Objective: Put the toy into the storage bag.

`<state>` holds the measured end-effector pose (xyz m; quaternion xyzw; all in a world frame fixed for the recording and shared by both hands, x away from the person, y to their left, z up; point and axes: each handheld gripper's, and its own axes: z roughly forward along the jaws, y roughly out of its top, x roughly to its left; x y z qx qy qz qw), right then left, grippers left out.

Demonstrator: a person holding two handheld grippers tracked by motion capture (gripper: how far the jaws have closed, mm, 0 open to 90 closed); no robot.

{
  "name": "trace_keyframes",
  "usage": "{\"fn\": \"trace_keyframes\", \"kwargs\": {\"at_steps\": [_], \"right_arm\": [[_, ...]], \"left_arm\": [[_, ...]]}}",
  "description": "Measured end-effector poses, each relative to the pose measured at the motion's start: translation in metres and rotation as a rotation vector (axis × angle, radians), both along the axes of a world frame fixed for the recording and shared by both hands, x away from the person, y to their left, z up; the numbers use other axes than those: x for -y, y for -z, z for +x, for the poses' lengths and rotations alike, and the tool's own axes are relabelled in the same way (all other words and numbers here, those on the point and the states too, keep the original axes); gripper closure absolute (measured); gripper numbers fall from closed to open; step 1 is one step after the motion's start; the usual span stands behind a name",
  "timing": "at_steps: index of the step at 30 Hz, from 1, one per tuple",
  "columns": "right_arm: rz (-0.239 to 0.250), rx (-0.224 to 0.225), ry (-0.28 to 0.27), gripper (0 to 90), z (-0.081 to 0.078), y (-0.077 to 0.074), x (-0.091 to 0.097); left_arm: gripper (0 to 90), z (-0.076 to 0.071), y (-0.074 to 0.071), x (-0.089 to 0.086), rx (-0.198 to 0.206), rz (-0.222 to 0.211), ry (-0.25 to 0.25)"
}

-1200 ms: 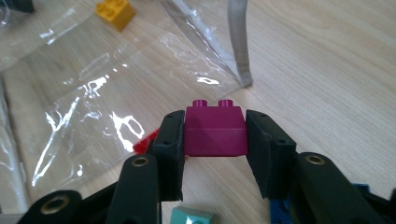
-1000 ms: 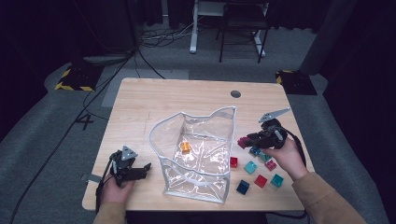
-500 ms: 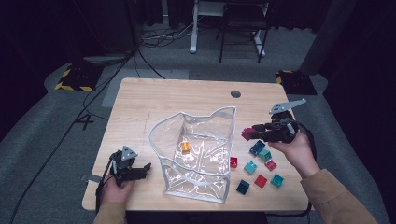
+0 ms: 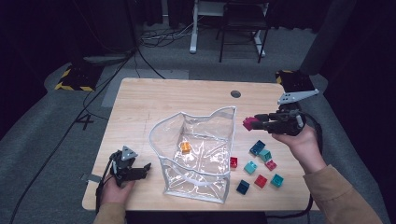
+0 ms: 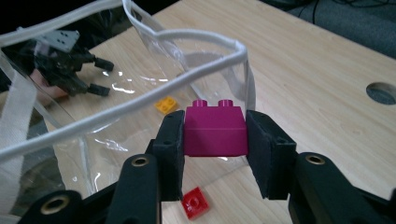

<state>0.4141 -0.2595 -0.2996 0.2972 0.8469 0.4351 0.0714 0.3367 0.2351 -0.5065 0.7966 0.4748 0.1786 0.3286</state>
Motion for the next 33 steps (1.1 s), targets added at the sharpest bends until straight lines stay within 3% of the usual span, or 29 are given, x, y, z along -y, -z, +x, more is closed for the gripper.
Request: {"fn": "trace_keyframes", "kwargs": {"at_steps": [7, 11, 19, 33], "right_arm": [[0.048, 0.037, -0.006, 59.6, -0.005, -0.019, 0.001], [0.048, 0.067, 0.004, 59.6, -0.008, -0.026, -0.004], [0.078, 0.097, -0.031, 59.6, -0.01, -0.041, -0.023], [0.048, 0.104, -0.114, 59.5, -0.009, -0.054, -0.073]], "left_arm": [[18.5, 0.0, 0.0, 0.0, 0.0, 0.001, 0.0], [18.5, 0.0, 0.0, 0.0, -0.001, 0.0, -0.002], [18.5, 0.0, 0.0, 0.0, -0.001, -0.001, -0.004], [18.5, 0.0, 0.0, 0.0, -0.001, 0.0, -0.005]]}}
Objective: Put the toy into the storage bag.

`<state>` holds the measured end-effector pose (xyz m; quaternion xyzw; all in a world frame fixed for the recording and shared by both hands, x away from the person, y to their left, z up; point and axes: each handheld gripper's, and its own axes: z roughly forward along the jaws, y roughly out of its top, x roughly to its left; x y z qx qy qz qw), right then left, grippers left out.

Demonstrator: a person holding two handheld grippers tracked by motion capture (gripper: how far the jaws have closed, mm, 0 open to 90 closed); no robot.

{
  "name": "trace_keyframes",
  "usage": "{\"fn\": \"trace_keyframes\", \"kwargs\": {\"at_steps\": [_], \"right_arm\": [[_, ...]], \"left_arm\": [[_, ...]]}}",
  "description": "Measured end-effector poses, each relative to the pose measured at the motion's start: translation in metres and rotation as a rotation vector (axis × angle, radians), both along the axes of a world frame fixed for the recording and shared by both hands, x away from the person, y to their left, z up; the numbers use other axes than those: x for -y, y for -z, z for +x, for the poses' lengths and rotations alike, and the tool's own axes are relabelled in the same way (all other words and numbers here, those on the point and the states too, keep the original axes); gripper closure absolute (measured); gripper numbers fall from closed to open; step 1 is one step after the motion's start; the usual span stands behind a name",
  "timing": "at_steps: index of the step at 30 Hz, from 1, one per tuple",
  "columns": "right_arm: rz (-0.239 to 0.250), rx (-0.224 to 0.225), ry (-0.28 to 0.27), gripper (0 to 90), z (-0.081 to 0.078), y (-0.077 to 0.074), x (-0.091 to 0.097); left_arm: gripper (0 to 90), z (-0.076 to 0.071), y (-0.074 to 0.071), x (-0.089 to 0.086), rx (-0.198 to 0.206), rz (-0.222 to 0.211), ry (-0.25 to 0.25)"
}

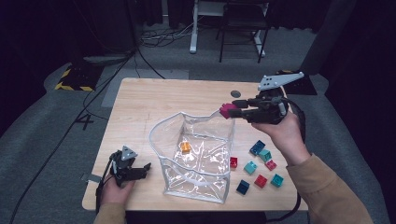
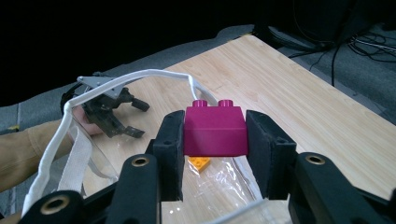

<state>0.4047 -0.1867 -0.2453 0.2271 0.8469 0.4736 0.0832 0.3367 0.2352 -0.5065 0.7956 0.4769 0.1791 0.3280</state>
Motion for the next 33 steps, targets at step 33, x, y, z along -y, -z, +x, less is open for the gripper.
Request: {"fn": "trace_keyframes", "kwargs": {"at_steps": [33], "right_arm": [[-0.119, -0.06, -0.086, 59.6, 0.012, 0.024, -0.07]], "left_arm": [[18.5, 0.0, 0.0, 0.0, -0.003, -0.004, -0.009]]}}
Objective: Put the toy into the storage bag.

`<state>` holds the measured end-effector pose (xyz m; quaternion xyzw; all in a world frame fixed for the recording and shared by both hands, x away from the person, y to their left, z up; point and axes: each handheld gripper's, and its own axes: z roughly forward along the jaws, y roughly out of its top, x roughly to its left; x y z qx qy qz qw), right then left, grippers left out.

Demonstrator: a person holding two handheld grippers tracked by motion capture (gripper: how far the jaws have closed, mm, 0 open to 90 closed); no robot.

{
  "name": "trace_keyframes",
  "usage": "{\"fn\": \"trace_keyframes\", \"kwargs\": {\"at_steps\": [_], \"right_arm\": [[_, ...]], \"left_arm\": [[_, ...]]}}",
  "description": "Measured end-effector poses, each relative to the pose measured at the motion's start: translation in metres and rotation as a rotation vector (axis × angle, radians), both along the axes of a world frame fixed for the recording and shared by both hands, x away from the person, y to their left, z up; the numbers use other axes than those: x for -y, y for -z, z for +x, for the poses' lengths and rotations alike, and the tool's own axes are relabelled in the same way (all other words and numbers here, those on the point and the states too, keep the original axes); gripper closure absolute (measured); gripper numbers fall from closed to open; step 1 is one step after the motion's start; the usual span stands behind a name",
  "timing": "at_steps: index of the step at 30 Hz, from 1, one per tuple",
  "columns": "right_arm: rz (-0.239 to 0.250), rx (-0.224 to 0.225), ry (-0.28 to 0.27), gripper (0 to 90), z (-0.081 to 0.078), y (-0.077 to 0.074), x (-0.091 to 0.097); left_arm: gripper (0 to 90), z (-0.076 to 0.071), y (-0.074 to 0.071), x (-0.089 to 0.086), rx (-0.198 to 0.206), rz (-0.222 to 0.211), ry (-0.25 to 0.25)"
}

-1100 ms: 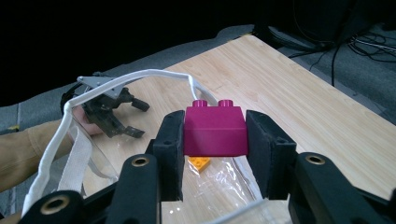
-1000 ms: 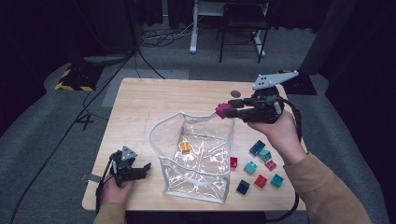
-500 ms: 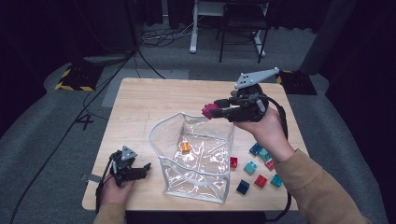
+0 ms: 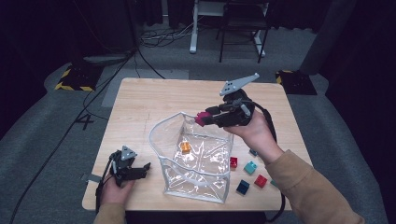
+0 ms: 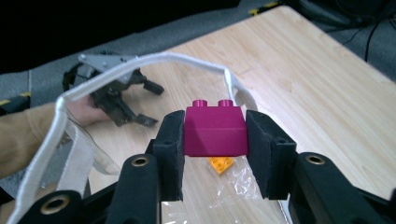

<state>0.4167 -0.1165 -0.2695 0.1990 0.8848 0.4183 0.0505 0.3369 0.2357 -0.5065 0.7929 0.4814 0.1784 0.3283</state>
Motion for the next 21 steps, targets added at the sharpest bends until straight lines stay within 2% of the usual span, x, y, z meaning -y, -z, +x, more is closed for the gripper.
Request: {"fn": "trace_keyframes", "kwargs": {"at_steps": [2, 3, 12, 21], "right_arm": [[-0.013, -0.005, -0.001, 59.6, 0.0, 0.003, -0.002], [-0.046, -0.011, -0.004, 59.5, 0.0, 0.01, -0.007], [-0.135, -0.032, -0.025, 59.6, -0.002, 0.029, -0.018], [-0.228, -0.052, -0.045, 59.5, -0.007, 0.042, -0.028]], "left_arm": [[18.5, 0.0, 0.0, 0.0, 0.0, 0.001, 0.0], [18.5, 0.0, 0.0, 0.0, 0.0, 0.0, 0.0], [18.4, 0.001, 0.0, -0.001, 0.001, 0.002, 0.004], [18.2, 0.004, 0.0, -0.002, 0.004, 0.002, -0.004]]}}
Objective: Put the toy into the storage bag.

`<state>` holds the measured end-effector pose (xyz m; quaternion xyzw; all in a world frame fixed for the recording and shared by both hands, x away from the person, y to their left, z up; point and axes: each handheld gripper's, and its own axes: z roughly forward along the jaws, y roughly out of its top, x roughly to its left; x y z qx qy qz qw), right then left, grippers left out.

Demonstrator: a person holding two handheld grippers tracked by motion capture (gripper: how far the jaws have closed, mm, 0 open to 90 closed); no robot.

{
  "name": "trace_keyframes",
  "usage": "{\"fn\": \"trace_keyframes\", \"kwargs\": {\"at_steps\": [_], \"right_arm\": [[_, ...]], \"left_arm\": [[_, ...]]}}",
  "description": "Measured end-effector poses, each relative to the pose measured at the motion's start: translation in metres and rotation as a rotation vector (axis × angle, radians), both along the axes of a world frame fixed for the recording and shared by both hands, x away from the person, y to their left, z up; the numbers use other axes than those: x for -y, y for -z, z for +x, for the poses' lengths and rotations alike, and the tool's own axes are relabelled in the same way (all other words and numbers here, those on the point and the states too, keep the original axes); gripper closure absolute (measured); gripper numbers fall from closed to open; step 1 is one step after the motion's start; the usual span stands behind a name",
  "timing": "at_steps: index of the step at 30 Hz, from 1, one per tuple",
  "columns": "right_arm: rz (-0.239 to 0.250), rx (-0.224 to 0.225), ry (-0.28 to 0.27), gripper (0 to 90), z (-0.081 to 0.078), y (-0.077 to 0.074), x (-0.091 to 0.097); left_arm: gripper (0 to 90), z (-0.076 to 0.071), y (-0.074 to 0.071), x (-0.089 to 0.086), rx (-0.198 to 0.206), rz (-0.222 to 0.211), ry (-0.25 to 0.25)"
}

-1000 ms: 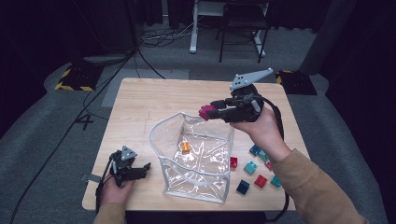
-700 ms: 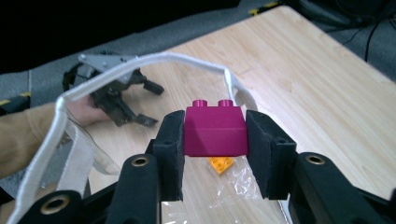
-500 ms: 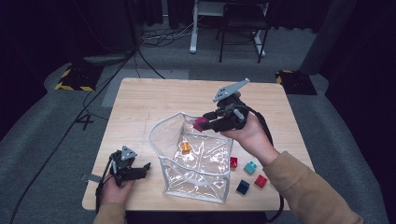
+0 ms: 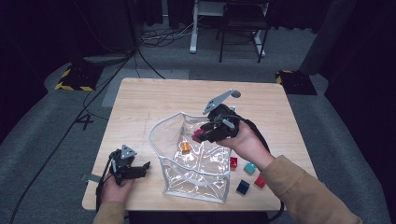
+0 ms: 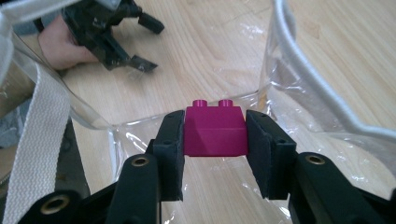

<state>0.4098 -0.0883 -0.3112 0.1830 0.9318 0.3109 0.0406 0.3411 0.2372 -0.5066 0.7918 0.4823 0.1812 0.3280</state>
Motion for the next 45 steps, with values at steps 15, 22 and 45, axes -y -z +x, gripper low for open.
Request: {"fn": "trace_keyframes", "kwargs": {"at_steps": [15, 22, 45], "right_arm": [[-0.028, -0.088, -0.025, 58.9, -0.003, 0.009, -0.004], [0.047, -0.077, -0.01, 45.6, -0.001, 0.003, 0.008], [0.214, 0.041, 0.231, 41.0, 0.008, -0.028, 0.115]], "left_arm": [[18.1, 0.0, 0.0, 0.0, -0.001, 0.003, 0.001], [18.0, 0.0, 0.0, 0.0, 0.0, 0.004, 0.001], [18.0, 0.0, 0.0, 0.0, -0.001, 0.004, 0.0]]}}
